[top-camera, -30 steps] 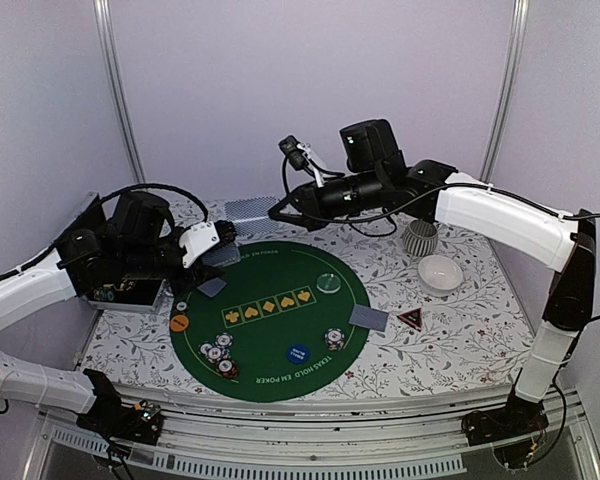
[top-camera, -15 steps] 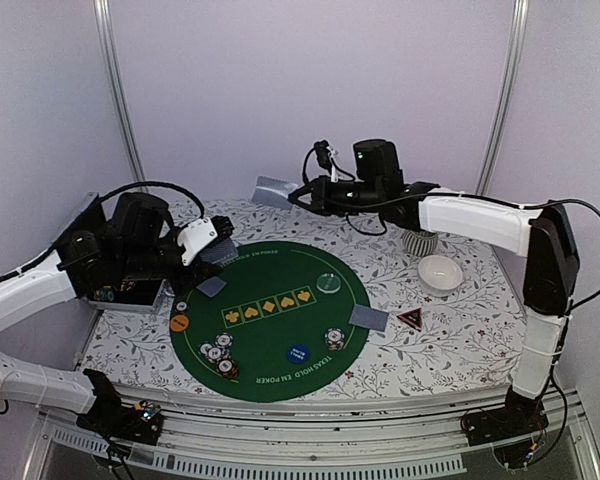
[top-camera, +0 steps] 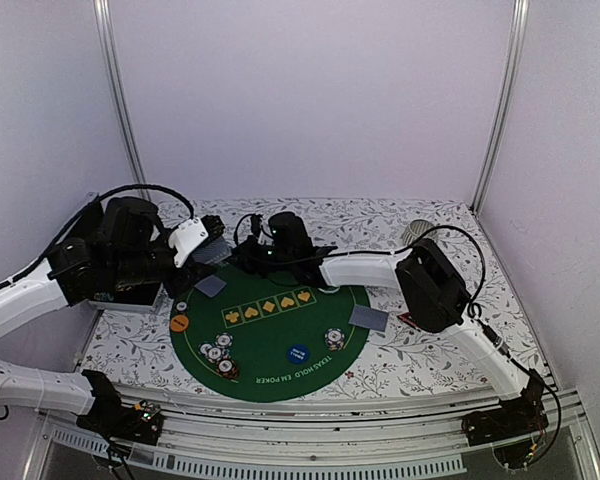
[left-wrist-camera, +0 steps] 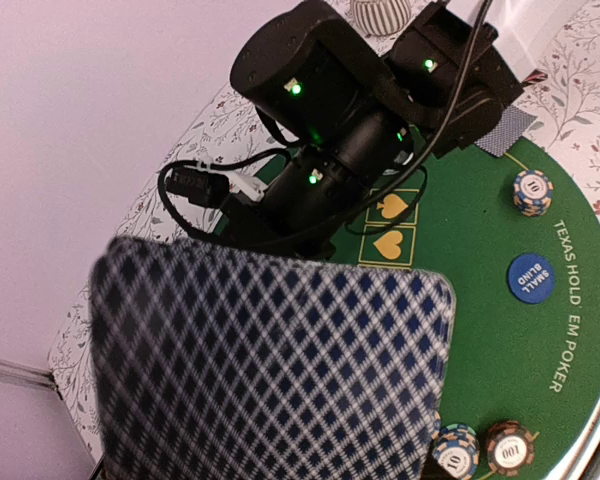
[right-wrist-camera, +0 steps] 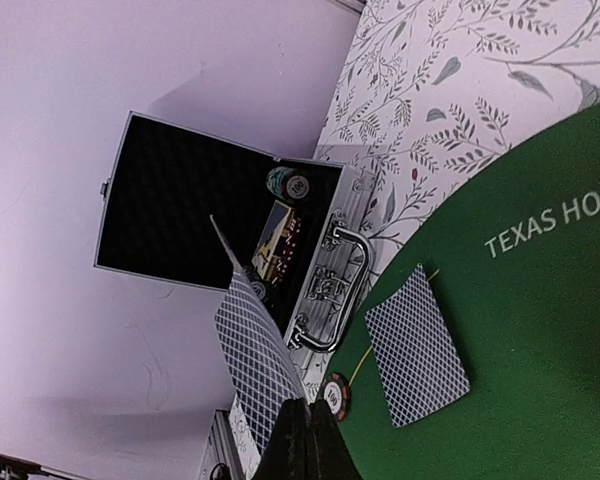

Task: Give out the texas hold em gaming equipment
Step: Distribute the poker card in the big blind area.

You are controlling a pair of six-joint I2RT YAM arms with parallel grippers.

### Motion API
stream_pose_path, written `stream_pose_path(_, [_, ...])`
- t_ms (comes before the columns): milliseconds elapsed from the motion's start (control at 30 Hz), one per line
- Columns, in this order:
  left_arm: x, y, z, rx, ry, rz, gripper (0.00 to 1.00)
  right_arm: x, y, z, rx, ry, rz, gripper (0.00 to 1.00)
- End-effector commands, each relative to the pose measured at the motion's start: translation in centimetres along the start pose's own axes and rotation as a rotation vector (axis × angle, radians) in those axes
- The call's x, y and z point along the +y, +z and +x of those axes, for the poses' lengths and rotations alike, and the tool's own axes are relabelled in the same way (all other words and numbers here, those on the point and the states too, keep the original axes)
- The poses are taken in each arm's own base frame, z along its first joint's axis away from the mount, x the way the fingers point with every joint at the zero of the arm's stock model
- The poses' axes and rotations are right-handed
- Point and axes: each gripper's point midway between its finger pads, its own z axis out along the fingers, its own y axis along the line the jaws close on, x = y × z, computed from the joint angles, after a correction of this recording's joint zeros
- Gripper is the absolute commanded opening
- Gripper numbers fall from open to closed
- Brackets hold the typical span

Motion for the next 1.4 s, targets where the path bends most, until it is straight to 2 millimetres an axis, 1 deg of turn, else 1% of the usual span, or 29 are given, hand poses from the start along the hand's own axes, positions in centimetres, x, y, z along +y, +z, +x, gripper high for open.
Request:
stream_pose_path(0, [0.3,-0.3,-0.5,-0.035,-0.011,-0.017,0.41,-1.4,2.0,0.7,-0.062,0.145,-0.015,0.02])
stream_pose_path(100, [0.2,-0.3,-0.5,-0.038,-0.008,-0.017,0.41,-2.2,2.5,1.3,-0.079,0.186,0.003,0.02])
stream_pose_path(233, [0.2,-0.3,-0.4,-0.038,-0.007,-0.018,0.41,-2.5,3.0,1.8,-0.097,0.187,0.021,0.02])
stream_pose_path(400, [0.3,-0.2,-0.4,-0.037,-0.004,-0.019,0.41,-3.9,3.4,2.5,-0.106,0.216,0.048,0.02])
stream_pose_path(533, [0.4,-0.3,-0.4,-0.035,-0.001,-0.023,0.4,-4.6,3.9,3.0,-0.102,0.246,0.054,0.02])
stream_pose_path(800, [0.2,0.1,-0.3,-0.029,0.009,-0.02,0.41,-4.8,4.2,3.5,-0.101,0.241,0.061,0.02])
stream_pose_path(1267, [0.3,0.1,-0.2,-0.026,0.014,-0.022,0.4,-6.2,5.4,6.2,-0.059,0.278,0.076,0.02])
stream_pose_path(1367, [0.2,0.1,-0.2,-0.027,0.014,-0.022,0.41,-6.2,5.6,6.7,-0.05,0.292,0.075,0.02])
